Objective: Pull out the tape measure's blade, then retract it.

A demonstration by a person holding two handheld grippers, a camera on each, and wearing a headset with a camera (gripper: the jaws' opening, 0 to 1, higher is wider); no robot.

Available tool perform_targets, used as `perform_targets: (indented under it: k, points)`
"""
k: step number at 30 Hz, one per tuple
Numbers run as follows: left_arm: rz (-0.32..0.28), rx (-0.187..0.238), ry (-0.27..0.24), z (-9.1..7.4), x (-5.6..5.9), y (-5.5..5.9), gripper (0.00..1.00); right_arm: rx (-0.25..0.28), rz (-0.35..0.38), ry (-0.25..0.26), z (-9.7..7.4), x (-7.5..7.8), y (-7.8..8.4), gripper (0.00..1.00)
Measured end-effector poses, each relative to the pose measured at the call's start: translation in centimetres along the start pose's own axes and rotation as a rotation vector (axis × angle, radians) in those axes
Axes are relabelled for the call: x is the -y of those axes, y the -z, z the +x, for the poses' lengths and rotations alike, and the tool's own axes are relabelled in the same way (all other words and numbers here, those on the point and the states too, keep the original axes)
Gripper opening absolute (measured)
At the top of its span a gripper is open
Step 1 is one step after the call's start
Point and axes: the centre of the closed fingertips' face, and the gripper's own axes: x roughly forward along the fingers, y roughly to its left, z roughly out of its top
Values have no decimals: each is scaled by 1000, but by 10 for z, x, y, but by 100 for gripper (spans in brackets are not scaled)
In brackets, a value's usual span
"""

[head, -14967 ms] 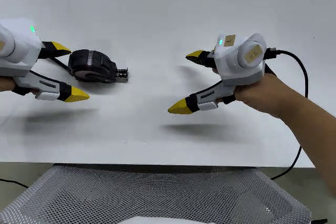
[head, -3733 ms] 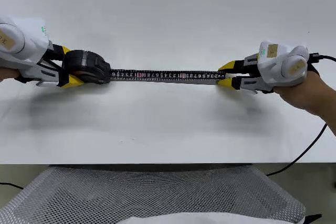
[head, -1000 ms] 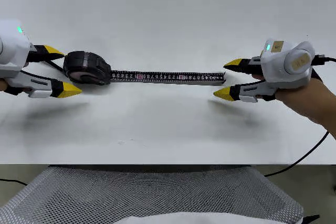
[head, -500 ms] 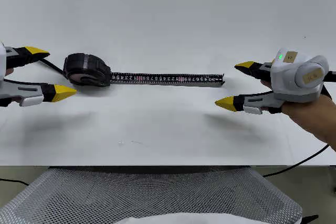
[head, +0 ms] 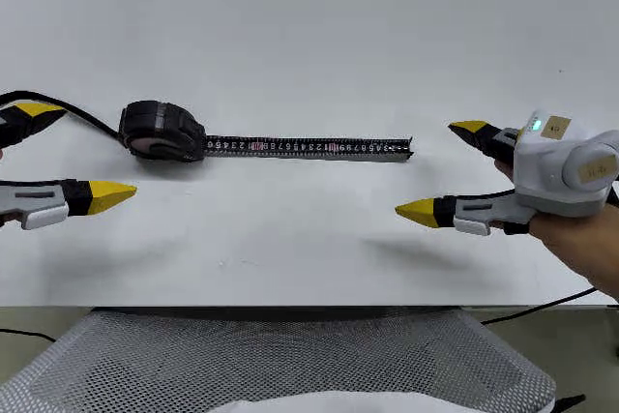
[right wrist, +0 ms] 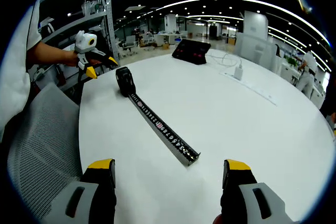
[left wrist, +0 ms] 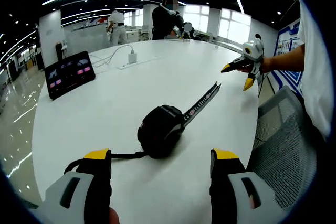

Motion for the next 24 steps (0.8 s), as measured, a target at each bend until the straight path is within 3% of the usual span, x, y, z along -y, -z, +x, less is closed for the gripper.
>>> perform_targets:
  k: [6, 10, 18, 24]
  points:
    - [-28, 9, -12, -6, 8, 7, 79, 7, 11, 15, -9, -4, 1, 87]
    - [-53, 19, -45, -11, 8, 12, 84, 12, 19, 27, -12, -7, 1, 91]
    - [-80, 17, -65, -20, 15, 21, 89, 22, 43, 41, -18, -12, 2, 99]
    - [-108, 27, -73, -23, 19, 23, 98, 16, 54, 42, -21, -18, 6, 99]
